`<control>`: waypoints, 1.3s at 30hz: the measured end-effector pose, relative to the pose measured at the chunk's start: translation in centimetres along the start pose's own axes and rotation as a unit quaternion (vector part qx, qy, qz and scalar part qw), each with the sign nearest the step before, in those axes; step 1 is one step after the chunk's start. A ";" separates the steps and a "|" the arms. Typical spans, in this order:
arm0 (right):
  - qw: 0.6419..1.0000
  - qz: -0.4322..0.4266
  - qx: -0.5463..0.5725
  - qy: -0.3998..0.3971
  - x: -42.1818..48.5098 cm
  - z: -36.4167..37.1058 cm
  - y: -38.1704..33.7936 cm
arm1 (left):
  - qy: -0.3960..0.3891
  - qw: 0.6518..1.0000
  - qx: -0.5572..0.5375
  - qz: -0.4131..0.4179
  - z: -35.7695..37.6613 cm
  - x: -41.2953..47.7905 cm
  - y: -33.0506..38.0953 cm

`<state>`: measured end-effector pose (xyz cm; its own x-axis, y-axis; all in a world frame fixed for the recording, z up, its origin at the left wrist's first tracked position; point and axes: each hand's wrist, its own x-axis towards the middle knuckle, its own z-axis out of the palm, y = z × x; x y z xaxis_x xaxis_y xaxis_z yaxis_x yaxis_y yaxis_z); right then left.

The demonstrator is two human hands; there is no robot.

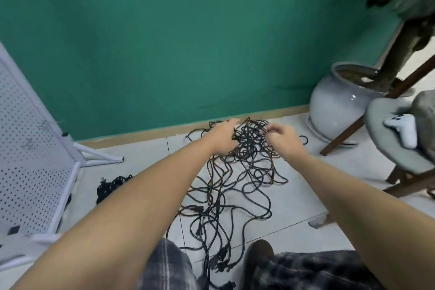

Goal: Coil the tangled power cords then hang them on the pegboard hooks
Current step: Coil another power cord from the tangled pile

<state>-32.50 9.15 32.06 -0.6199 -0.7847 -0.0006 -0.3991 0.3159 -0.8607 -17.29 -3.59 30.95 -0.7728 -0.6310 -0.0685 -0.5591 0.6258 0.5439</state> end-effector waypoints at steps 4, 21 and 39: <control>0.994 -0.052 0.098 -0.010 -1.0 -0.2 -4.2 | 0.057 0.984 -0.163 -0.033 -0.5 0.1 0.9; 0.987 -0.110 -0.089 -0.082 3.8 2.3 -2.7 | 0.195 0.915 -0.350 -0.037 -4.2 1.8 -0.5; 0.969 -0.184 0.013 -0.163 5.4 0.1 -3.4 | 0.214 0.836 -0.505 -0.009 -5.5 2.4 3.2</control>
<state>-34.40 3.75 34.96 -0.1913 -0.9697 0.1520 -0.5330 -0.0274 -0.8457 -19.34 -5.64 37.17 -0.4685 -0.8774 0.1033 0.1365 0.0437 0.9897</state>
